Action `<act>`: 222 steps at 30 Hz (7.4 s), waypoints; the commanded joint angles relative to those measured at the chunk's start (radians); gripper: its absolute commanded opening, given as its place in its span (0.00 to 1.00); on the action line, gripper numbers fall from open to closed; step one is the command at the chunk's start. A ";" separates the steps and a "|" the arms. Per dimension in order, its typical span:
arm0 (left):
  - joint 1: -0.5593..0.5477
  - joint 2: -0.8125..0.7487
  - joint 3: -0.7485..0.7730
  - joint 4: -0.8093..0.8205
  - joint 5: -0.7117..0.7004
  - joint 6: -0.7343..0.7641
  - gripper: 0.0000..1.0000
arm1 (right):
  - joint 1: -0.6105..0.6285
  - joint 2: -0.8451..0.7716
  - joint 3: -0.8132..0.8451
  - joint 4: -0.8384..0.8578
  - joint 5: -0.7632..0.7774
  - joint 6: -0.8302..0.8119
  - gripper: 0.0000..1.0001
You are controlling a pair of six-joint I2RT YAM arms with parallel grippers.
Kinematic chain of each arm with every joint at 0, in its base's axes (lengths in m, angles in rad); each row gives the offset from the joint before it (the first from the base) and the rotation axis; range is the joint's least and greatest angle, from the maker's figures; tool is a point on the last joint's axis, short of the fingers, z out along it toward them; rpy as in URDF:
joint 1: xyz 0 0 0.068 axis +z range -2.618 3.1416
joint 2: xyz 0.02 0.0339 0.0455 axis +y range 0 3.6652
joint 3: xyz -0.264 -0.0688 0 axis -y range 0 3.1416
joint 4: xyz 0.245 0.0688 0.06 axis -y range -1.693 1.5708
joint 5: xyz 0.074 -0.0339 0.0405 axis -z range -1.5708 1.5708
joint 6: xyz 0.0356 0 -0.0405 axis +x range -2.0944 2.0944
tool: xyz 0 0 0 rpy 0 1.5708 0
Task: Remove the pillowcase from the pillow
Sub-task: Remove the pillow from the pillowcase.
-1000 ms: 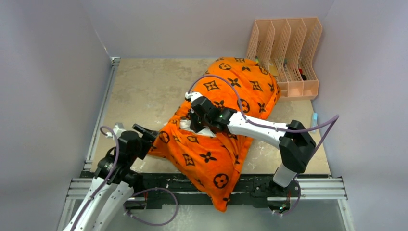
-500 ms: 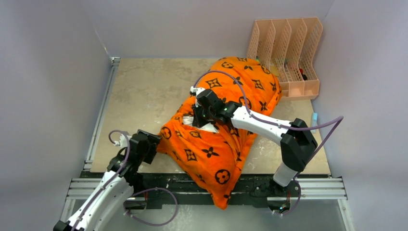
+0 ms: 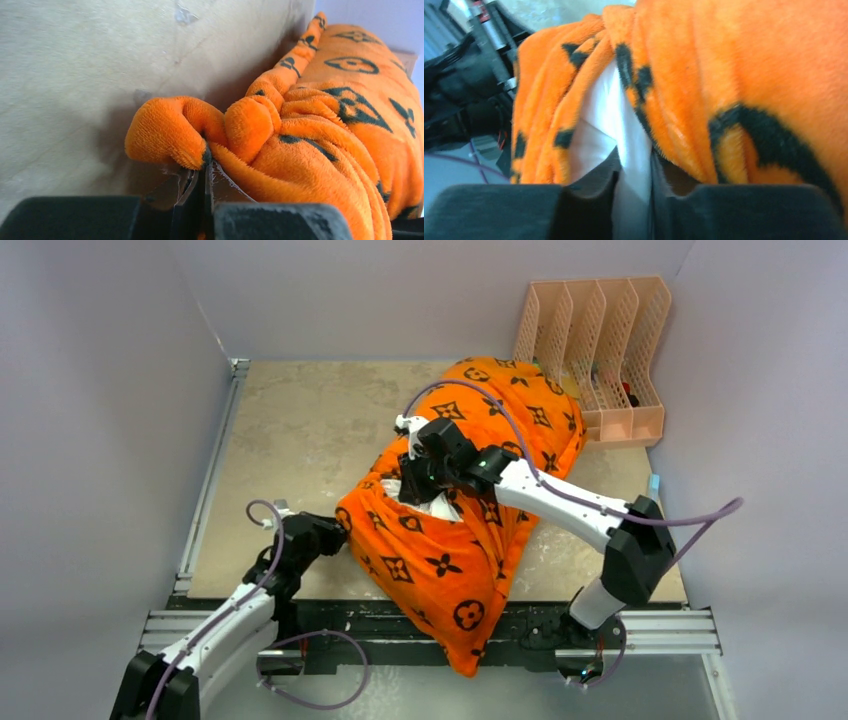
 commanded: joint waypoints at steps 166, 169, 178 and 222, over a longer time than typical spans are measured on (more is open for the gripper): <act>-0.205 -0.132 0.162 -0.553 0.003 0.258 0.00 | 0.295 -0.080 0.308 -0.194 0.120 -0.287 0.73; -0.205 -0.136 0.158 -0.560 0.004 0.258 0.00 | 0.295 -0.046 0.364 -0.232 0.145 -0.295 0.71; -0.205 -0.163 0.159 -0.573 0.003 0.255 0.00 | 0.295 0.169 0.483 -0.357 0.325 -0.274 0.57; -0.205 -0.152 0.165 -0.495 0.078 0.320 0.00 | -0.019 0.191 0.809 -0.265 0.815 -0.349 0.00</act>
